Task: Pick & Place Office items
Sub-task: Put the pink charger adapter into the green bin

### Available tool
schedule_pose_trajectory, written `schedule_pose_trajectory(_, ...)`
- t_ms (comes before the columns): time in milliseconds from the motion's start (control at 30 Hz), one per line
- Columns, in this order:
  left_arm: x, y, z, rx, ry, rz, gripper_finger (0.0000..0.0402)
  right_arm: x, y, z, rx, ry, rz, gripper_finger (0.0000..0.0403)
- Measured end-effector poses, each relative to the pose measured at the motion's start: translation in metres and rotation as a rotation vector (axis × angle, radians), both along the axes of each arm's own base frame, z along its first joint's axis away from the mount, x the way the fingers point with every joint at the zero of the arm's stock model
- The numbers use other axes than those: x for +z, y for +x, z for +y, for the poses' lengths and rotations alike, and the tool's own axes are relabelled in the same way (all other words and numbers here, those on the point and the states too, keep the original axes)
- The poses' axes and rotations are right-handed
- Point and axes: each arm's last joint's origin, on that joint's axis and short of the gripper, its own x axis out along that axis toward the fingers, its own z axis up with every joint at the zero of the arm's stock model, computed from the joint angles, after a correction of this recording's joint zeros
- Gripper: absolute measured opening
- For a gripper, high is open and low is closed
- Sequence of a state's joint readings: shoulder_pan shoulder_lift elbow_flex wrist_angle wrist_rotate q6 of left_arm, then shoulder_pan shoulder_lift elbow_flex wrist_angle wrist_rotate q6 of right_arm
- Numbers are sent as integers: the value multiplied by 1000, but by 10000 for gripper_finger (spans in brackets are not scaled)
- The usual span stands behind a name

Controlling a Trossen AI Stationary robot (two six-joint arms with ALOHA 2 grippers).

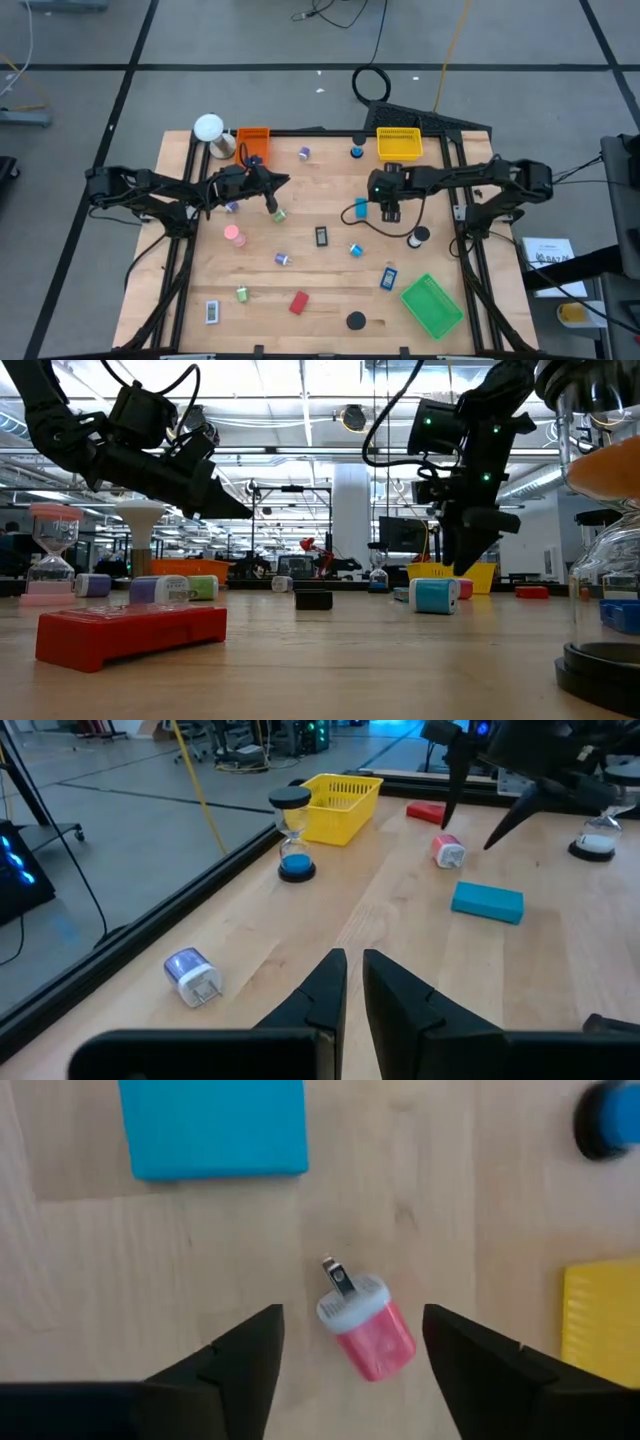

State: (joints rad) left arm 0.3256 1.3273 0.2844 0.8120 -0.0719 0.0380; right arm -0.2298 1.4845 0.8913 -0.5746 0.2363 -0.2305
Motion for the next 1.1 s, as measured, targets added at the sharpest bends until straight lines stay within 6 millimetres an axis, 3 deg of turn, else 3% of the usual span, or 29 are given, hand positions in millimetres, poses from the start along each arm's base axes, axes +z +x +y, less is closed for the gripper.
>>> schedule_pose_trajectory(233,0,0,0,-2,8,4,42,-13,5,-3,88,-11,60,234)
schedule_pose_trajectory(533,-1,0,0,-3,6,17,42,-25,3,-17,64,1,122,199)
schedule_pose_trajectory(933,-3,-1,0,2,2,35,42,-23,3,-17,48,0,107,136)
schedule_pose_trajectory(1100,-3,-1,0,3,1,35,42,-5,3,-14,-11,20,-35,130)
